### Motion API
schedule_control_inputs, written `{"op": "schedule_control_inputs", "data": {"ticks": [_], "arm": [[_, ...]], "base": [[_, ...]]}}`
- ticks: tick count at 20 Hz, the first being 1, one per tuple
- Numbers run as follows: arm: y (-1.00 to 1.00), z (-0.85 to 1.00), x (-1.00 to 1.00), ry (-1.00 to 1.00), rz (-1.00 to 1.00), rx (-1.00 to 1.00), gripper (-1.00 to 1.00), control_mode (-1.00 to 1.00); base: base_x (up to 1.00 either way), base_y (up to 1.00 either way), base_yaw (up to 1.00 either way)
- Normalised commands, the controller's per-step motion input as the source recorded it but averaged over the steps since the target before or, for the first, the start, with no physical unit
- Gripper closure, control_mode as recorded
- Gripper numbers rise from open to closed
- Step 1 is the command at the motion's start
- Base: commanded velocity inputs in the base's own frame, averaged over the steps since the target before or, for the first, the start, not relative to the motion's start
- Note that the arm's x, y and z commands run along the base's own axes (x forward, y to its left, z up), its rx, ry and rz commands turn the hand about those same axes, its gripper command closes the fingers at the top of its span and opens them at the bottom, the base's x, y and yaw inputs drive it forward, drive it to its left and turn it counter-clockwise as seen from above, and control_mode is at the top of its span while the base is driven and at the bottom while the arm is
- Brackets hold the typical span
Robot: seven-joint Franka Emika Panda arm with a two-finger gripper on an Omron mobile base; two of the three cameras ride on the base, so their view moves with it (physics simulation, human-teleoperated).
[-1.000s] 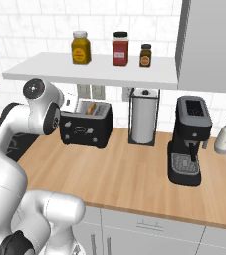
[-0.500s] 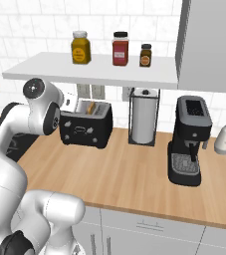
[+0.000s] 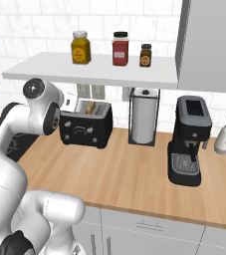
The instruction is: Start the toaster. Once the lever pops up, take the bread to the plate on the dining counter.
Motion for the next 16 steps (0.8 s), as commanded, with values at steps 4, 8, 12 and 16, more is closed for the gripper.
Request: {"op": "schedule_control_inputs", "data": {"ticks": [4,8,12,16], "arm": [[0.00,0.00,0.00,0.00,0.00,0.00,-1.00,-1.00],[0.00,0.00,0.00,0.00,0.00,0.00,-1.00,-1.00],[0.00,0.00,0.00,0.00,0.00,0.00,-1.00,-1.00],[0.00,0.00,0.00,0.00,0.00,0.00,-1.00,-1.00]], "base": [[0.00,0.00,0.00],[0.00,0.00,0.00],[0.00,0.00,0.00],[0.00,0.00,0.00]]}}
